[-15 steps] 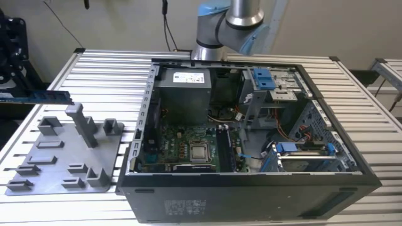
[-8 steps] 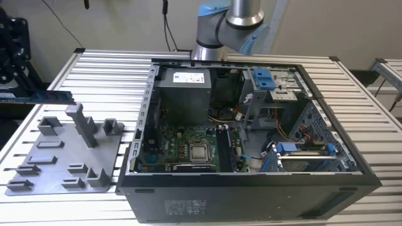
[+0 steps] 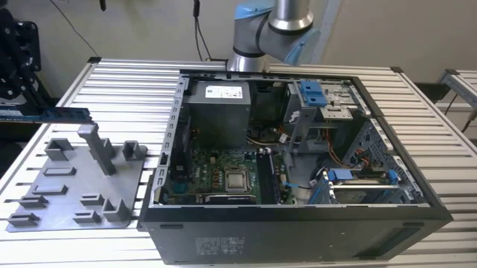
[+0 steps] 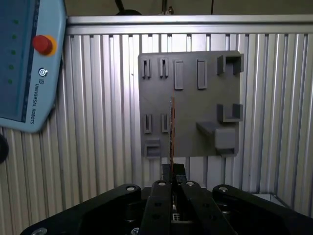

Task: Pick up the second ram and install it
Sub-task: 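Pick up the second ram and move it above second insertion slot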

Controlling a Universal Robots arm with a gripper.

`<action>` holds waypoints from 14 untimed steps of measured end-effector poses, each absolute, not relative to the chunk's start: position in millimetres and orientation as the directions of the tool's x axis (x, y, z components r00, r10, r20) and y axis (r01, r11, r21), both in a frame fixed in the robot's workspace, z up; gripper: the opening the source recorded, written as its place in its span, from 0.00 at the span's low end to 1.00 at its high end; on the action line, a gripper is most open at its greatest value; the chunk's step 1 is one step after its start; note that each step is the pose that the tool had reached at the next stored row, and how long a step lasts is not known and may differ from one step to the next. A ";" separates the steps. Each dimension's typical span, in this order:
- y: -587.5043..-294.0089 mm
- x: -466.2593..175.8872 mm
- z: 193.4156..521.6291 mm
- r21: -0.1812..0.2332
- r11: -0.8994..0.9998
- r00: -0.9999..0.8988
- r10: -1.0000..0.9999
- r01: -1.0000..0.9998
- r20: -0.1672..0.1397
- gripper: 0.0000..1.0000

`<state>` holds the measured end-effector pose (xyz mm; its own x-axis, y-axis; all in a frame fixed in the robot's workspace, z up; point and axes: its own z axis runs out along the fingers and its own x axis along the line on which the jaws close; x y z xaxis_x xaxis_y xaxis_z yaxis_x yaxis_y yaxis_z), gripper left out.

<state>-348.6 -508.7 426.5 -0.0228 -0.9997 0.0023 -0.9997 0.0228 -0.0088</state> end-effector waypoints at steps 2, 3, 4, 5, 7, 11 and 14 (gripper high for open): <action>-508.7 -345.5 426.4 -0.009 0.023 -0.023 -1.000 -1.000 0.002 0.14; -508.7 -343.7 426.5 -0.009 0.023 -0.023 -1.000 -1.000 0.002 0.14; -508.7 -341.0 426.5 -0.009 0.023 -0.023 -1.000 -1.000 0.002 0.14; -508.7 -337.6 426.4 -0.009 0.023 -0.023 -1.000 -1.000 0.002 0.14; -508.7 -330.9 426.5 -0.009 0.023 -0.023 -1.000 -1.000 0.002 0.14; -508.7 -324.0 426.4 -0.009 0.023 -0.023 -1.000 -1.000 0.002 0.14; -508.7 -321.2 426.4 -0.009 0.022 -0.022 -1.000 -1.000 0.002 0.14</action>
<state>-321.2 -508.7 426.4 -0.0221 -0.9998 0.0021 -0.9997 0.0221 -0.0086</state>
